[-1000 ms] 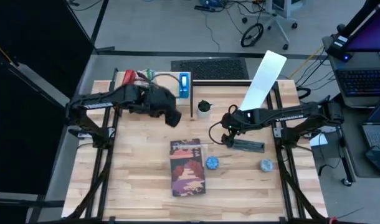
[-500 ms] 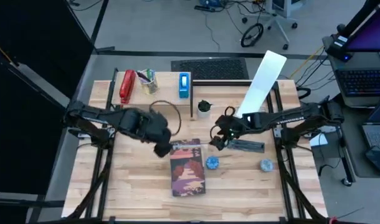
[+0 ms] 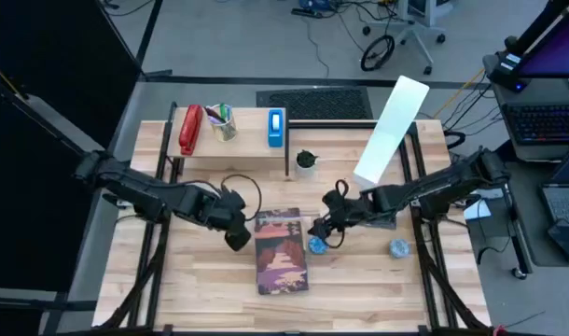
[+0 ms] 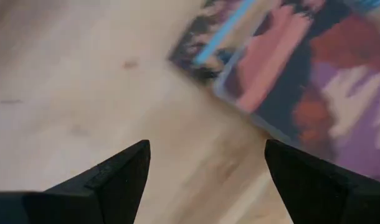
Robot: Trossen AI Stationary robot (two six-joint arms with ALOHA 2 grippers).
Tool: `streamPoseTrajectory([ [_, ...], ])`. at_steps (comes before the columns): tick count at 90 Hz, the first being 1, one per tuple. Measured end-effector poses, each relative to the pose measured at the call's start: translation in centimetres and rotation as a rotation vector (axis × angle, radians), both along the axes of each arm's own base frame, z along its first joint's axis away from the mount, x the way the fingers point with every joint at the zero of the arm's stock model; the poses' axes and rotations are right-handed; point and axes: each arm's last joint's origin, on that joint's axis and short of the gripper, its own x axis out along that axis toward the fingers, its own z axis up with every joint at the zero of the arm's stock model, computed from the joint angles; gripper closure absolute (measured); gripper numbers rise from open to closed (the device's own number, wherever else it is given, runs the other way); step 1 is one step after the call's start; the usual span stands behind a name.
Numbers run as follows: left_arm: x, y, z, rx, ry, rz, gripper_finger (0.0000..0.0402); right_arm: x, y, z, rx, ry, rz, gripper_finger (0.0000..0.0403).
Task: Stock shelves
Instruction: Put the purple/brown book into the white book shelf
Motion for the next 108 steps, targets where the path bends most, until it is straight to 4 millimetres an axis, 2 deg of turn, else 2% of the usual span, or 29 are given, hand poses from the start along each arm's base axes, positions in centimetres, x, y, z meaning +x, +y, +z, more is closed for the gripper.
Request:
streamPoseTrajectory([
  [12,-0.1,-0.2,-1.6,-0.082,-0.13,0.036,0.01,1.3,1.2,-0.4,0.023,-0.023,0.004,0.004],
  [27,-0.3,-0.3,-3.1,-0.108,-0.159,0.044,0.01,3.1,2.3,-0.7,0.034,-0.029,0.026,0.004],
  [44,-1.0,-0.6,-5.3,-0.16,-0.174,0.106,0.01,4.7,2.6,-1.1,0.033,-0.019,0.021,0.004],
  [62,-1.3,-1.7,-7.1,-0.288,-0.315,0.134,0.01,5.3,2.5,-2.2,0.047,0.011,-0.011,0.004],
  [85,-2.3,-2.1,-8.4,-0.27,-0.3,0.189,0.01,6.2,2.8,-3.4,0.082,-0.009,-0.039,0.004],
  [108,-2.4,-2.0,-8.6,-0.254,-0.306,0.196,0.01,6.2,2.8,-3.4,0.077,-0.007,-0.027,0.004],
])
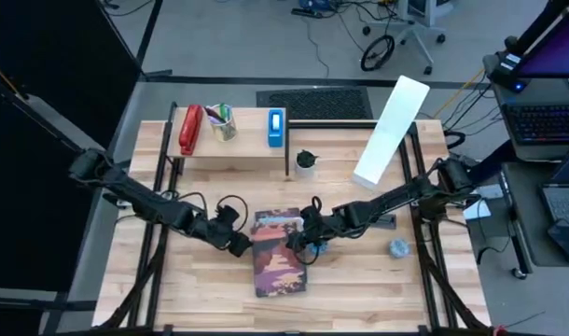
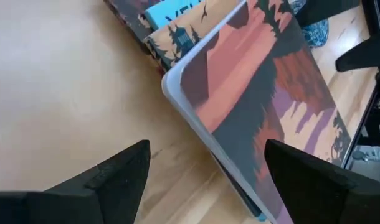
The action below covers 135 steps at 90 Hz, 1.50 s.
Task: Stock shelves
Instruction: Put the purple/brown book into the white book shelf
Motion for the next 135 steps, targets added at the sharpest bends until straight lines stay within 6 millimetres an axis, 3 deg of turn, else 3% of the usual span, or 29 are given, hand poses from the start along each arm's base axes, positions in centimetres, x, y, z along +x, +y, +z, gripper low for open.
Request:
streamPoseTrajectory([
  [24,0.0,0.0,0.0,0.0,-0.004,0.001,0.01,-0.3,-0.1,1.7,0.022,-0.058,-0.011,0.004],
  [55,0.1,0.0,0.0,-0.001,-0.008,0.001,0.01,1.1,0.3,-0.6,0.045,-0.074,-0.032,0.004],
  [85,0.6,-0.4,0.1,-0.026,-0.058,0.011,0.01,1.1,0.2,-0.7,0.021,-0.07,-0.03,0.004],
  [114,0.7,-2.1,-2.2,-0.09,0.018,0.058,0.01,1.1,0.2,-0.7,0.01,-0.072,-0.022,0.004],
  [135,2.2,-3.2,-2.8,-0.111,-0.103,0.005,0.01,1.1,0.0,-0.7,-0.012,-0.076,-0.02,0.004],
])
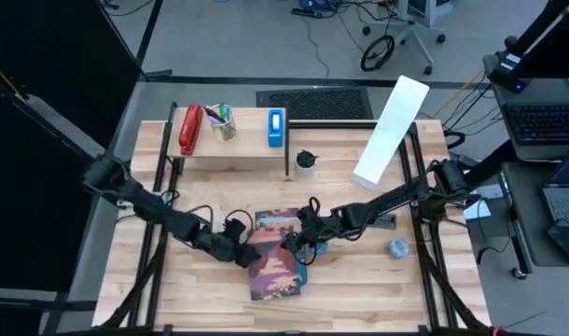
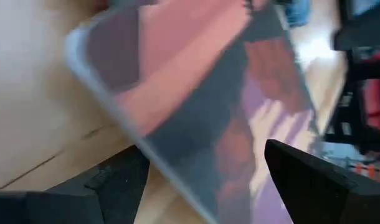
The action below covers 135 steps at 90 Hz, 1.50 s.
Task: Stock shelves
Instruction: Put the purple/brown book into the white book shelf
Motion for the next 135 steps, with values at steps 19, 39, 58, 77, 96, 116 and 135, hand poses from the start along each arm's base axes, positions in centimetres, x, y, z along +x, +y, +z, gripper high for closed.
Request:
streamPoseTrajectory([
  [19,0.5,-0.3,-1.0,-0.022,0.005,-0.014,0.0154,0.0,0.0,0.0,-0.004,0.0,-0.001,0.004],
  [39,0.5,-0.1,-1.1,0.028,0.003,-0.032,0.0298,0.0,0.0,0.0,-0.007,0.0,0.003,0.004],
  [58,0.5,-0.2,-0.9,0.059,-0.013,-0.053,0.0389,-0.1,0.0,-0.1,-0.029,0.003,0.024,0.004],
  [77,0.3,-0.1,0.5,0.132,-0.074,-0.12,0.0397,-0.3,-0.1,0.7,-0.094,-0.024,0.094,0.004],
  [96,-0.2,0.3,2.7,0.245,-0.169,-0.189,0.04,-0.9,-0.6,3.7,-0.202,-0.129,0.175,0.004],
  [116,-1.0,0.9,5.6,0.379,-0.303,-0.237,0.0401,-2.3,-0.9,7.7,-0.31,-0.257,0.253,0.004],
  [135,-1.7,2.1,8.1,0.481,-0.408,-0.221,0.0401,-4.2,-1.3,10.4,-0.43,-0.292,0.281,0.004],
])
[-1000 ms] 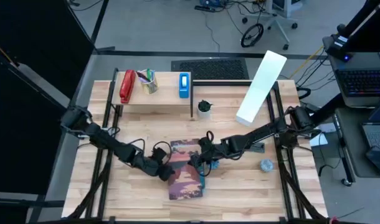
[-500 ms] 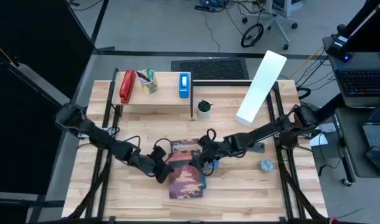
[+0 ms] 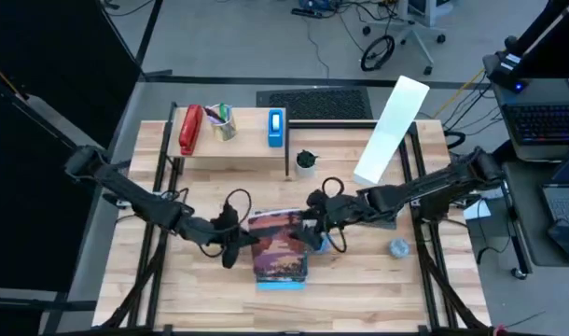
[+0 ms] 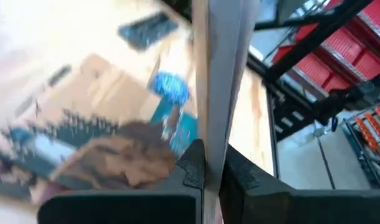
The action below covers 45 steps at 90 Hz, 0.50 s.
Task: Stock shelves
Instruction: Put the purple/brown book into the white book shelf
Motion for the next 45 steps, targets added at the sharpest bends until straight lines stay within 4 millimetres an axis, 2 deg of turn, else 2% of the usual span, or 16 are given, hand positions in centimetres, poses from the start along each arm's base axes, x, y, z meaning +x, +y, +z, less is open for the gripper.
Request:
streamPoseTrajectory([
  [19,-0.7,0.7,1.7,0.046,-0.08,-0.012,0.0401,-0.9,-0.3,0.9,-0.082,-0.006,0.015,0.004],
  [45,-0.7,1.1,3.1,0.137,-0.139,-0.034,0.0401,-0.6,-0.2,1.1,-0.05,-0.038,0.015,0.004],
])
